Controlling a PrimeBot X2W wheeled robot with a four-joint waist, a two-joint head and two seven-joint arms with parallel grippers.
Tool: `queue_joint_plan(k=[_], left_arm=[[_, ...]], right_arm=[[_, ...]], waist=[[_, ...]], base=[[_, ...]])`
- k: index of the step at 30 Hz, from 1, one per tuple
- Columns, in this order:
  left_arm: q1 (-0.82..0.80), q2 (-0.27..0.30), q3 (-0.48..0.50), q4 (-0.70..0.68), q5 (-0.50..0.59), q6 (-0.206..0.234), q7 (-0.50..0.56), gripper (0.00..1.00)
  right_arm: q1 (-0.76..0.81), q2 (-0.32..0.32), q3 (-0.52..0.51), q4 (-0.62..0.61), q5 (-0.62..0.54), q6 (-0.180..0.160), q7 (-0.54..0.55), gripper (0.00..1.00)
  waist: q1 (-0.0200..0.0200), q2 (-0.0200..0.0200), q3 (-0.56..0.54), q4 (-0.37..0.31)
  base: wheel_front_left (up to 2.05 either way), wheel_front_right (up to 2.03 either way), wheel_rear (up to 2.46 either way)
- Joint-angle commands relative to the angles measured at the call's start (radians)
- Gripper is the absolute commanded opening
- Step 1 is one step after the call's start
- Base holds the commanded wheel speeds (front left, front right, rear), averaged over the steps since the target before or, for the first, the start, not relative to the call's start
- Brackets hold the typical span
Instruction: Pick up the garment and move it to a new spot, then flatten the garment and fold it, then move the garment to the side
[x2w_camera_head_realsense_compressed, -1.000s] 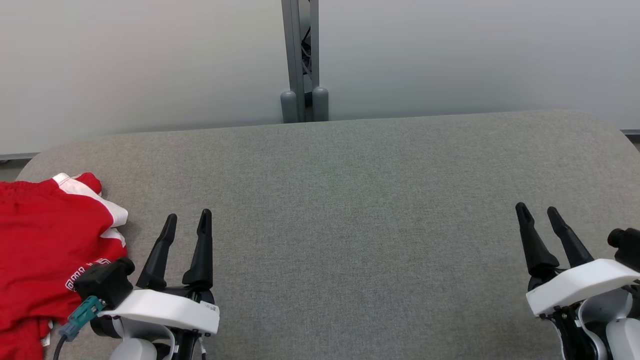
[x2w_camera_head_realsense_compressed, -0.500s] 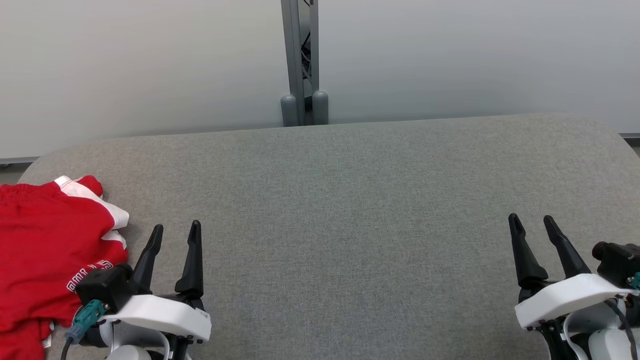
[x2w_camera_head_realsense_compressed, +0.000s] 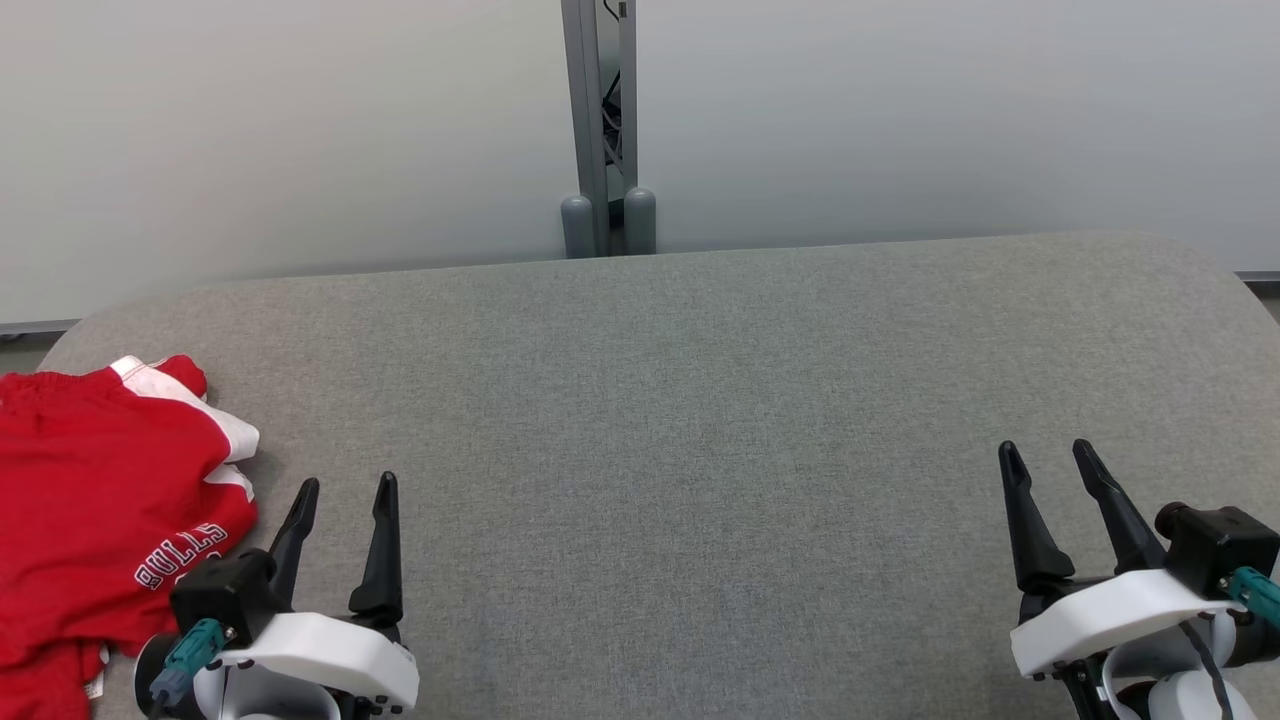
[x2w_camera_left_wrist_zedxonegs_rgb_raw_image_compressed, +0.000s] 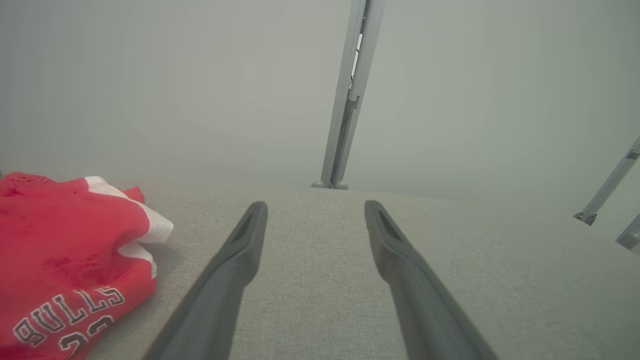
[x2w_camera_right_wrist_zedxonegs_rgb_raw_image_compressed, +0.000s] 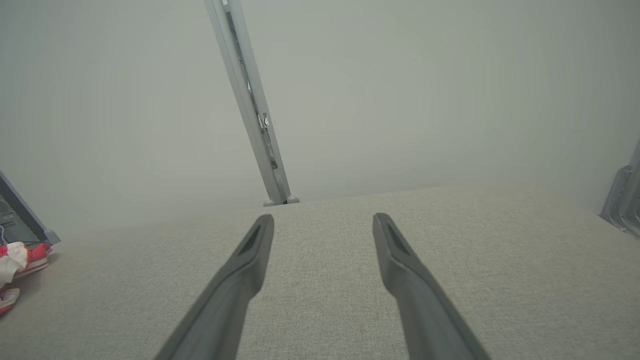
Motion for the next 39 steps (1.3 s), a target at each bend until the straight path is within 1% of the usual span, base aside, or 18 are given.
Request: queue_joint_plan(k=[1,10,25,30,39], left_arm=[[0.002,0.005,0.008,0.000,0.021,0.009,-0.002,1.00],[-0.004,0.008,0.012,0.012,0.082,0.025,0.006,1.00],[-0.013,0.017,0.028,0.023,0.151,0.045,0.022,1.00],[-0.012,0.016,0.033,0.027,0.164,0.053,0.036,1.00],[-0.006,0.014,0.028,0.030,0.141,0.051,0.042,1.00]], right_arm=[[0.000,-0.004,0.005,-0.001,-0.022,0.000,-0.017,1.00],[0.008,0.004,0.014,0.011,-0.078,0.000,-0.053,1.00],[0.024,0.010,0.013,0.013,-0.125,0.000,-0.071,1.00],[0.031,0.011,0.021,0.010,-0.145,0.000,-0.076,1.00],[0.032,0.011,0.004,0.016,-0.117,0.000,-0.062,1.00]], waist=[[0.0000,0.0000,0.000,-0.001],[0.0000,0.0000,-0.001,-0.002],[0.0000,0.0000,-0.002,-0.008],[0.0000,0.0000,-0.003,-0.010],[0.0000,0.0000,-0.003,-0.014]], base=[[0.00,0.00,0.00],[0.00,0.00,0.00],[0.00,0.00,0.00],[0.00,0.00,0.00],[0.00,0.00,0.00]])
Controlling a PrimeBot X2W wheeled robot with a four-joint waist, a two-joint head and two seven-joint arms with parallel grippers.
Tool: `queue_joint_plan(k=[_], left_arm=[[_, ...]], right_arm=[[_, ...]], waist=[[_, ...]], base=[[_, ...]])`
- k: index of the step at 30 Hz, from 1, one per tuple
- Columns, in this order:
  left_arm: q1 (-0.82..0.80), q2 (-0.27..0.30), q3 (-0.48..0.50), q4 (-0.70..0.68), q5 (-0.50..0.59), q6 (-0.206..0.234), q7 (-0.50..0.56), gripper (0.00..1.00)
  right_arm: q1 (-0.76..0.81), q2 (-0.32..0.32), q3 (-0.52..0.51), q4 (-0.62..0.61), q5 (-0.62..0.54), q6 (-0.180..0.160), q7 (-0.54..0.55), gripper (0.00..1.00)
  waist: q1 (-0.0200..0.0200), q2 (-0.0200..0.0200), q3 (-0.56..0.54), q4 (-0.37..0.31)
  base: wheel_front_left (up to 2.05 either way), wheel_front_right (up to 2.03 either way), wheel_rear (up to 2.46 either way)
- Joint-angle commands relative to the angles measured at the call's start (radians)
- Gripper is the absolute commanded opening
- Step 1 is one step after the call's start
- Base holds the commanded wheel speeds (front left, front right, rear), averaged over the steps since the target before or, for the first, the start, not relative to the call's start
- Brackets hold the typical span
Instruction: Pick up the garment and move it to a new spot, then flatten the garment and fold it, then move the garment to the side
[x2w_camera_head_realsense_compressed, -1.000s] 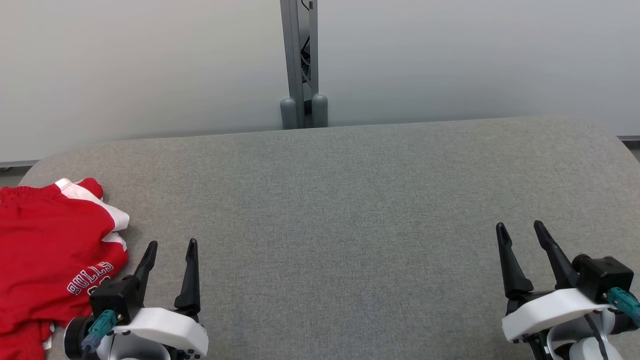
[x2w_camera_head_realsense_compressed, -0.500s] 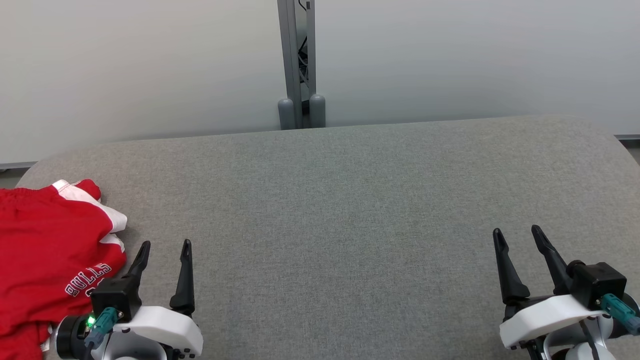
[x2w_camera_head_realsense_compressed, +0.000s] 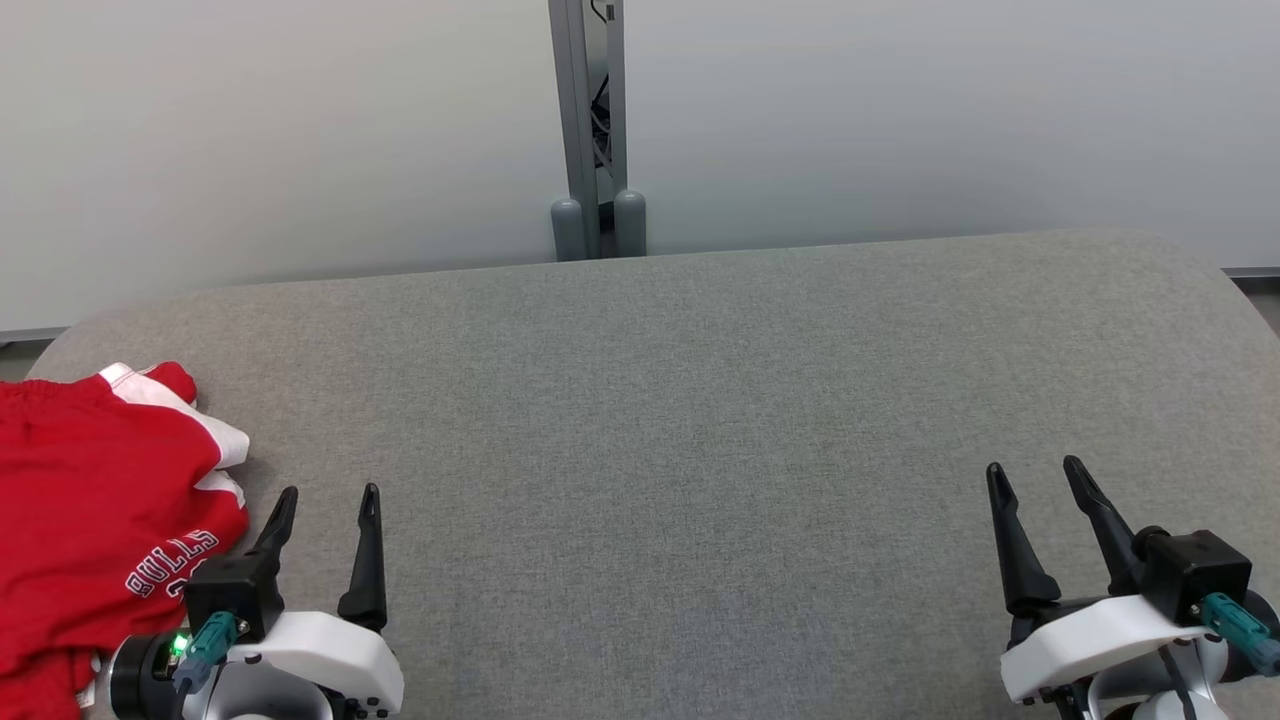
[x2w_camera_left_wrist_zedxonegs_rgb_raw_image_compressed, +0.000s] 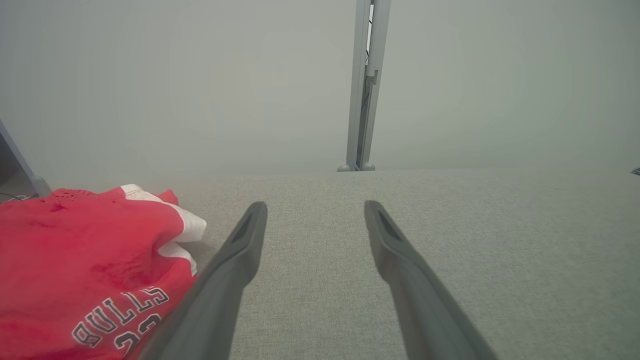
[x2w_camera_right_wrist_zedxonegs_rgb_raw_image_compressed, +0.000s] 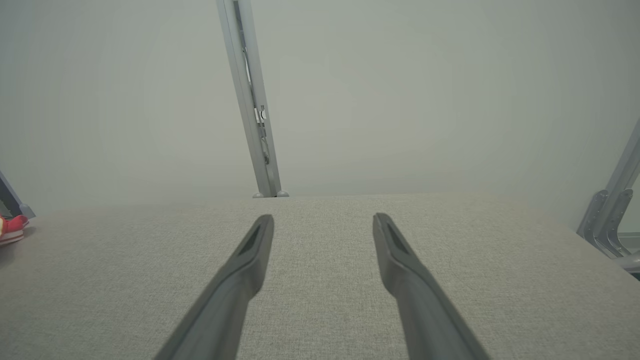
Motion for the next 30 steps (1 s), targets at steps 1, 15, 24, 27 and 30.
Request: queue_joint_plan(k=[1,15,24,27,30], left_arm=[[-0.007,0.005,0.001,0.002,-0.004,0.002,0.003,1.00],[-0.015,0.010,-0.012,0.014,-0.012,0.008,-0.001,1.00],[-0.039,0.010,-0.032,0.030,-0.006,0.000,-0.005,1.00],[-0.040,0.015,-0.035,0.037,-0.004,0.003,-0.007,1.00],[-0.043,0.019,-0.032,0.041,-0.008,0.006,-0.009,1.00]], right_arm=[[0.007,-0.004,-0.004,0.000,0.008,0.000,-0.001,1.00],[0.009,-0.004,-0.017,0.002,0.004,0.000,0.001,1.00],[0.011,-0.004,-0.013,-0.014,-0.033,0.000,0.019,1.00],[0.012,-0.004,-0.006,-0.019,-0.036,0.000,0.022,1.00],[0.012,-0.004,0.006,-0.023,-0.031,0.000,0.024,1.00]], waist=[[0.0000,0.0000,0.000,0.000],[0.0000,0.0000,0.000,0.004],[0.0000,0.0000,0.003,0.100],[0.0000,0.0000,0.002,0.152],[0.0000,0.0000,0.001,0.210]], base=[[0.00,0.00,0.00],[0.00,0.00,0.00],[0.00,0.00,0.00],[0.00,0.00,0.00],[0.00,0.00,0.00]])
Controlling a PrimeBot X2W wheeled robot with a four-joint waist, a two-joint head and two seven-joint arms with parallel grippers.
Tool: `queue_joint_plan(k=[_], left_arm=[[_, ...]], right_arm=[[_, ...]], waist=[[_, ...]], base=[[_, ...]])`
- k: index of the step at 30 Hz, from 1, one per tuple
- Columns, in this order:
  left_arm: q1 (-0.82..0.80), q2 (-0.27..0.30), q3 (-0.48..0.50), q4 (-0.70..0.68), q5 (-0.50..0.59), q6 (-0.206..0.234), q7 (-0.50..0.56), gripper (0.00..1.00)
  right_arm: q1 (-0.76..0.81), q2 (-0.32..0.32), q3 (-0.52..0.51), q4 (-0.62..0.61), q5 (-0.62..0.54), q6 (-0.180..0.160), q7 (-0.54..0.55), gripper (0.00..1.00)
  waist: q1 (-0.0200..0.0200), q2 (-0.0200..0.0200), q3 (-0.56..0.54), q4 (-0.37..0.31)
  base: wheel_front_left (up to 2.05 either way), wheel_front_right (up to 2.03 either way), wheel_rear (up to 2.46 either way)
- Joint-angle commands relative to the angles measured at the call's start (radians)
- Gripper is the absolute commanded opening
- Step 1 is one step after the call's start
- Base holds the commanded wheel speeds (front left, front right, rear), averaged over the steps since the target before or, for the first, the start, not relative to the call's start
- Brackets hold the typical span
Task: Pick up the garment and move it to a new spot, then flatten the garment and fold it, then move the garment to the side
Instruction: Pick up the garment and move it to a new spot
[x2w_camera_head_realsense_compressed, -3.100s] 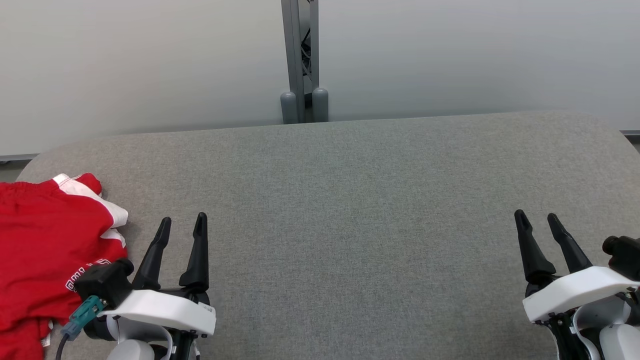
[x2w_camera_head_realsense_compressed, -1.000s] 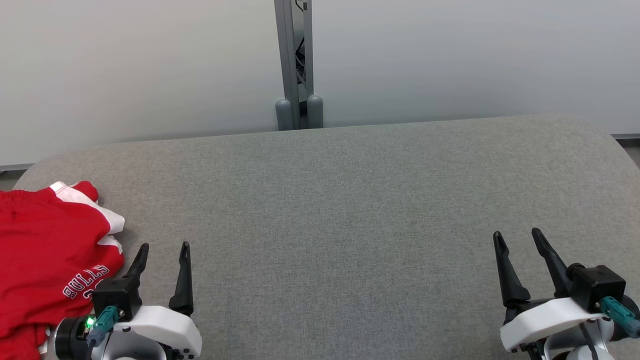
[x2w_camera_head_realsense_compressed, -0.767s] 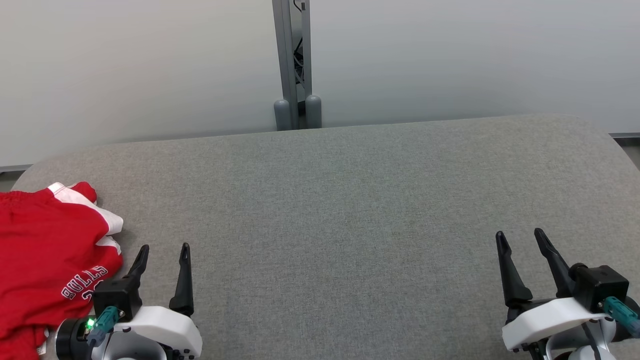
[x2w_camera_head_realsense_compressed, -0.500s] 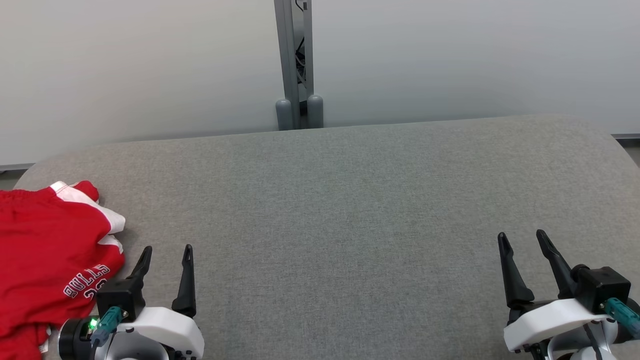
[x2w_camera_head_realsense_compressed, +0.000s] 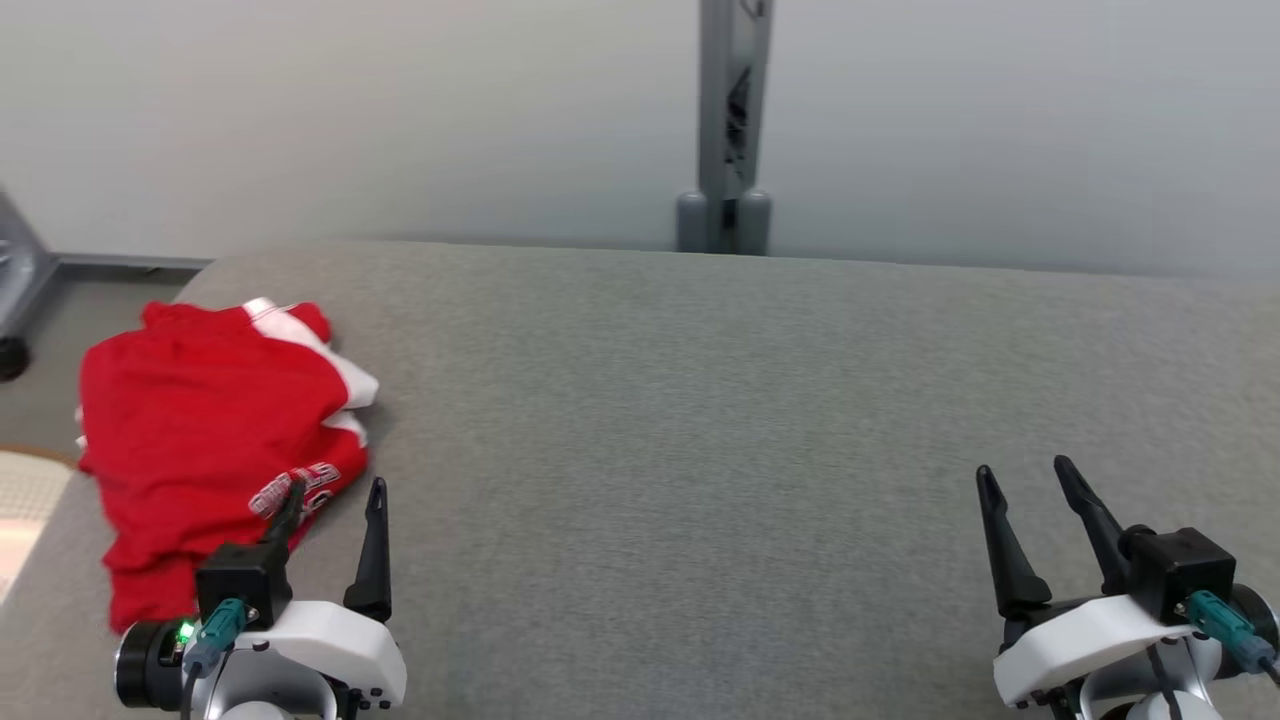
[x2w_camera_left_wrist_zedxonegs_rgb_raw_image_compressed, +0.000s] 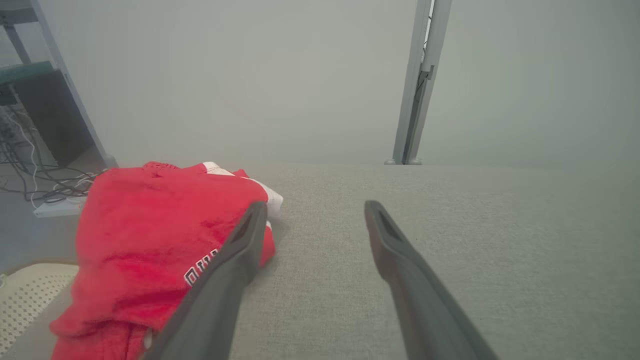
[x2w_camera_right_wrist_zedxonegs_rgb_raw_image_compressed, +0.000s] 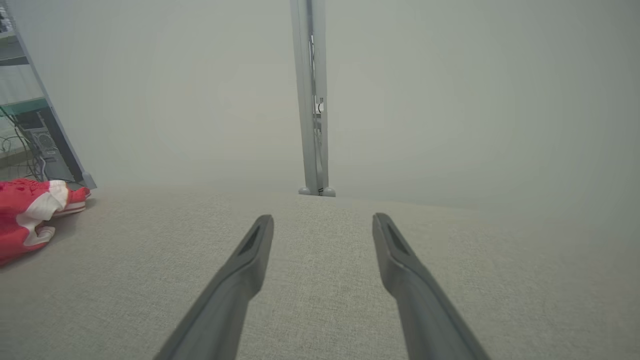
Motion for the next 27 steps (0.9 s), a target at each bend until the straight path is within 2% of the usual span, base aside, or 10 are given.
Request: queue_joint_plan(k=[1,5,15,20,27], left_arm=[[-0.008,0.010,0.007,0.003,-0.003,0.006,-0.007,1.00],[-0.001,0.014,0.009,0.000,-0.006,0.013,-0.009,1.00],[0.014,0.025,0.013,-0.009,-0.015,0.020,-0.004,1.00],[0.017,0.029,0.012,-0.020,-0.021,0.026,-0.002,1.00],[0.019,0.031,0.010,-0.027,-0.028,0.034,0.000,1.00]], right_arm=[[0.004,-0.004,0.011,-0.004,0.005,0.000,0.004,1.00],[0.004,-0.004,0.036,-0.007,0.016,0.000,0.007,1.00],[0.002,-0.004,0.077,-0.003,0.028,0.000,0.004,1.00],[-0.003,-0.005,0.096,0.005,0.036,0.000,0.000,1.00],[-0.010,-0.005,0.107,0.013,0.039,0.000,-0.003,1.00]], waist=[[0.0000,0.0000,-0.002,0.073],[0.0000,0.0000,-0.003,0.147],[0.0000,0.0000,-0.004,0.284],[0.0000,0.0000,-0.002,0.317],[0.0000,0.0000,0.003,0.321]], base=[[0.00,0.00,0.00],[0.00,0.00,0.00],[0.00,0.00,0.00],[0.00,0.00,0.00],[0.00,0.00,0.00]])
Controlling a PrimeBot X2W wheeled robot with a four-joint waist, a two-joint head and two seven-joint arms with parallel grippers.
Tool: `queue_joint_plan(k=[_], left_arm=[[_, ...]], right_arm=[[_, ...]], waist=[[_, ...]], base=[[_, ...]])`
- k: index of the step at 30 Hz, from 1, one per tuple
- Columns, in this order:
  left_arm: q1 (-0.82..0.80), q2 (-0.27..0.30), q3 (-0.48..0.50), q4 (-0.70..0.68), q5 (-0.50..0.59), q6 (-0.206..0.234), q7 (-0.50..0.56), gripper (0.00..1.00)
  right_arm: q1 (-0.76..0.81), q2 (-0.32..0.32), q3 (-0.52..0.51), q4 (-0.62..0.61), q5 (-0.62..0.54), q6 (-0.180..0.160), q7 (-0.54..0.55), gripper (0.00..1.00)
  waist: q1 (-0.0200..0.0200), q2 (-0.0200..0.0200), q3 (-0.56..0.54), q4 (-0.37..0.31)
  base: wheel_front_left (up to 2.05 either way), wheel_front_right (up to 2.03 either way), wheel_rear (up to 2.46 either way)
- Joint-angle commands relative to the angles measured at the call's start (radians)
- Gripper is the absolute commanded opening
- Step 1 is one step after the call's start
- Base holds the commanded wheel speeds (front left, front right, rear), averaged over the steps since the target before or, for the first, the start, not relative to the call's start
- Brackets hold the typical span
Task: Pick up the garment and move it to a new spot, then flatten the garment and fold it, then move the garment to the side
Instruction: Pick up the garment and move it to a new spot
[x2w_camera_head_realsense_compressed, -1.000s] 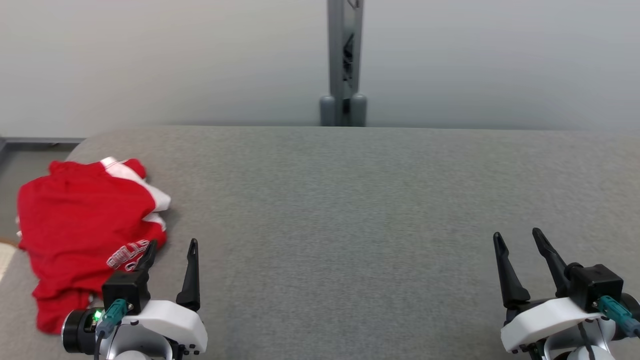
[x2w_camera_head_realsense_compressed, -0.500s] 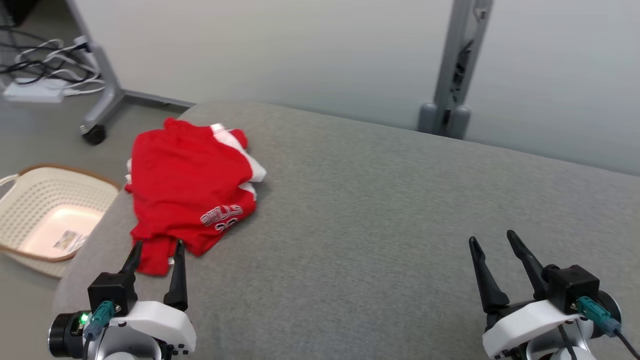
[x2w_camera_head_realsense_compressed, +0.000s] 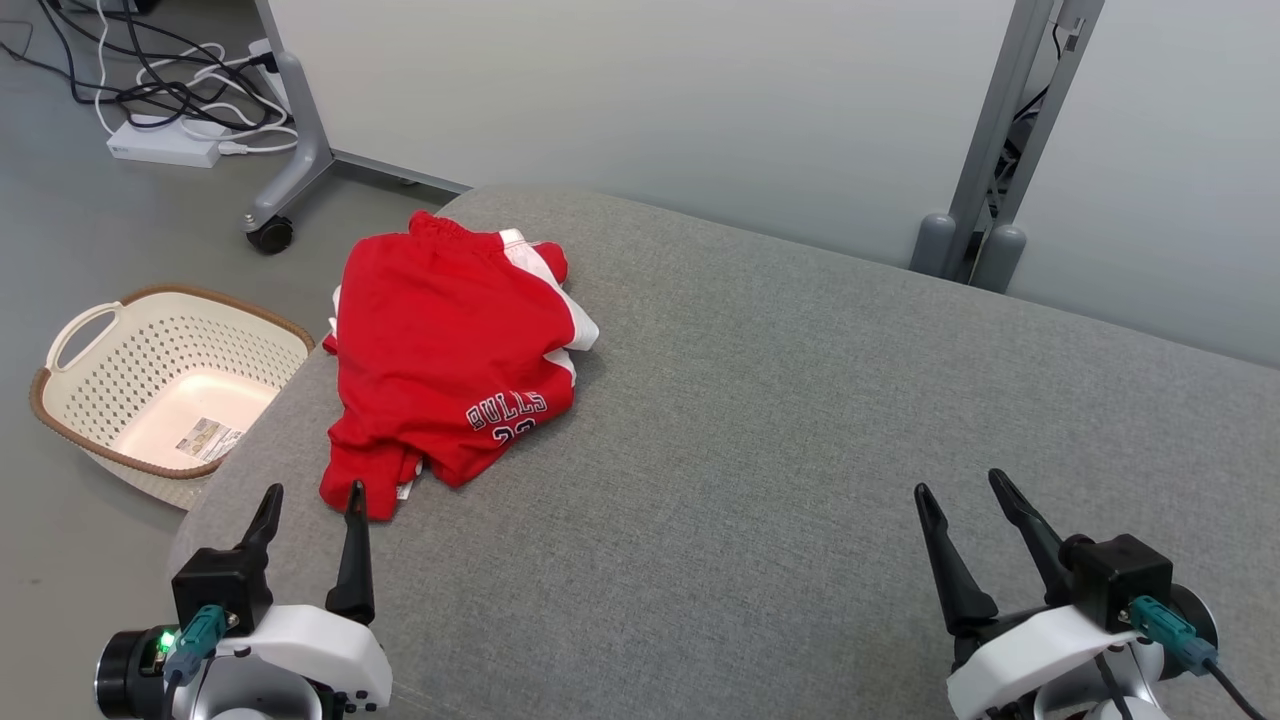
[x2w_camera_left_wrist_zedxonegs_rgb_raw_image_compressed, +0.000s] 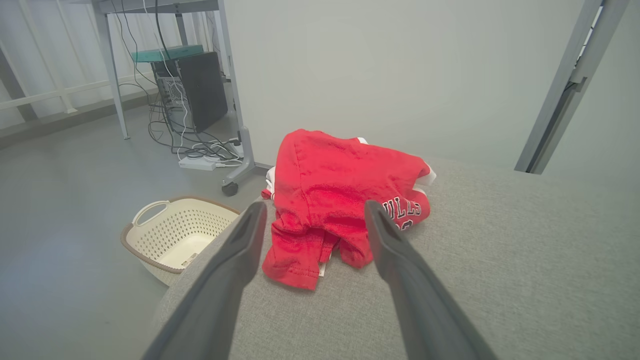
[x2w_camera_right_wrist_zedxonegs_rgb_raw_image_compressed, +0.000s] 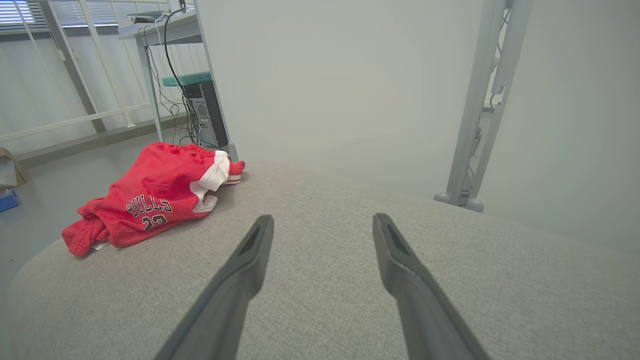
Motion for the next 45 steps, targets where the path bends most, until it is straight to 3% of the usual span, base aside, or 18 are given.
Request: queue_joint_plan(k=[1,11,19,24,35,45], left_arm=[[0.002,0.005,0.000,-0.004,-0.006,0.006,-0.003,1.00],[-0.060,-0.012,-0.002,-0.001,-0.049,-0.011,0.028,1.00],[-0.330,0.028,-0.009,-0.063,-0.030,-0.042,0.096,1.00],[-0.494,0.062,-0.011,-0.010,-0.033,-0.069,0.176,1.00],[-0.788,0.106,-0.023,0.441,-0.111,-0.184,0.397,1.00],[-0.911,0.180,-0.006,0.748,-0.154,-0.230,0.499,1.00]], right_arm=[[-0.008,-0.005,0.001,0.002,0.004,0.000,-0.005,1.00],[-0.014,-0.005,-0.007,0.003,0.001,0.000,-0.003,1.00],[-0.045,-0.006,0.007,-0.018,-0.017,0.000,0.016,1.00],[-0.068,-0.006,0.014,-0.034,-0.028,0.000,0.027,1.00],[-0.138,-0.005,0.029,-0.049,-0.047,0.000,0.029,1.00],[-0.207,-0.006,0.041,-0.055,-0.055,0.000,0.018,1.00]], waist=[[0.0000,-0.0001,0.001,-0.003],[0.0000,-0.0001,0.010,-0.011],[0.0000,-0.0001,0.058,-0.047],[0.0000,-0.0001,0.098,-0.093],[0.0000,-0.0001,0.232,-0.251],[0.0000,-0.0001,0.368,-0.370]], base=[[0.00,0.00,0.00],[0.00,0.00,0.00],[0.00,0.00,0.00],[0.00,0.00,0.00],[0.00,0.00,0.00],[0.00,0.00,0.00]])
